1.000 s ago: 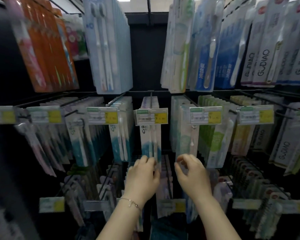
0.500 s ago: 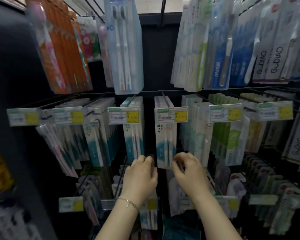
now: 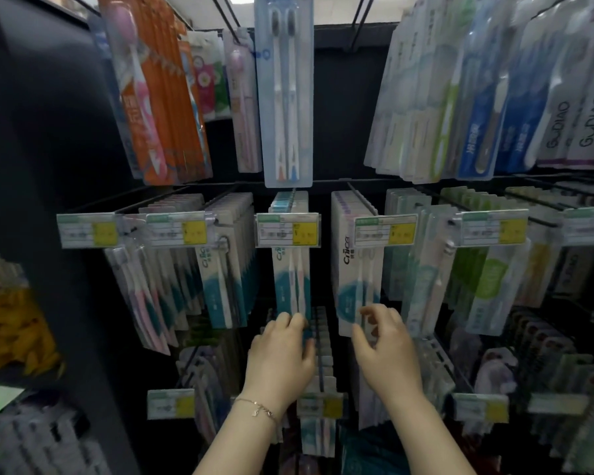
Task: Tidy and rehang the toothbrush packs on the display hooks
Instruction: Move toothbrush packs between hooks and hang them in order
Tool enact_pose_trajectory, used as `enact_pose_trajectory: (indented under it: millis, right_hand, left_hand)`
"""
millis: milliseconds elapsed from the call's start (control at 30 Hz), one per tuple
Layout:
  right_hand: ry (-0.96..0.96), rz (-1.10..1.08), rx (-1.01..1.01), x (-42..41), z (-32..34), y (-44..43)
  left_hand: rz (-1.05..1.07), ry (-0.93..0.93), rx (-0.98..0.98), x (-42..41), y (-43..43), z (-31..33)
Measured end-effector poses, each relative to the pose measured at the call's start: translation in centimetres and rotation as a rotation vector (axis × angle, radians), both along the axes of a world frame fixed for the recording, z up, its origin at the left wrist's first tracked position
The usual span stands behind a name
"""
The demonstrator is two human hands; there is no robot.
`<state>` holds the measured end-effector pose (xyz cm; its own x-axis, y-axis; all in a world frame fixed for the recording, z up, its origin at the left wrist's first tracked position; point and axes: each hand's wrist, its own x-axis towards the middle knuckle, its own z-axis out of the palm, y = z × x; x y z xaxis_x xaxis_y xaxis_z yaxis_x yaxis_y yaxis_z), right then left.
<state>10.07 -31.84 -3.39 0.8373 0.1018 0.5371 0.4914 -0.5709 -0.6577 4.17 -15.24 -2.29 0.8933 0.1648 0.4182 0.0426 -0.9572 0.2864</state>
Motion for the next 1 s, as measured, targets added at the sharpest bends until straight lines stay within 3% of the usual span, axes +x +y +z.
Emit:
enact_pose_trajectory:
  millis: [167, 367, 433, 567, 767, 867, 1000]
  right_hand:
    - [-0.046, -0.105, 0.098, 1.1, 0.4, 0.4]
    - [-0.045, -0.073, 0.233, 2.7, 1.1, 1.4]
    - [-0.054, -0.044, 0.262, 3.3, 0.9, 1.7]
    - [-0.083, -0.026, 0.319, 4.0, 0.8, 2.1]
    - [-0.217, -0.025, 0.375, 4.7, 1.3, 2.4]
    - [-0.247, 0.000, 0.361, 4.9, 1.4, 2.6]
    - [-0.148, 0.112, 0.362, 4.8, 1.5, 2.7]
  left_hand:
    - [-0.065, -0.003, -0.100, 2.0, -0.7, 1.0]
    - [-0.259, 0.011, -0.637, 4.8, -2.8, 2.8]
    - [-0.313, 0.039, -0.735, 5.5, -3.6, 3.0]
    - [-0.360, 0.001, -0.804, 7.0, -4.4, 2.1]
    - [-0.232, -0.266, -0.857, 7.0, -4.9, 2.4]
    - [-0.196, -0.303, -0.890, 7.0, -4.5, 2.4]
    - [-0.168, -0.337, -0.948, 6.2, -3.9, 2.1]
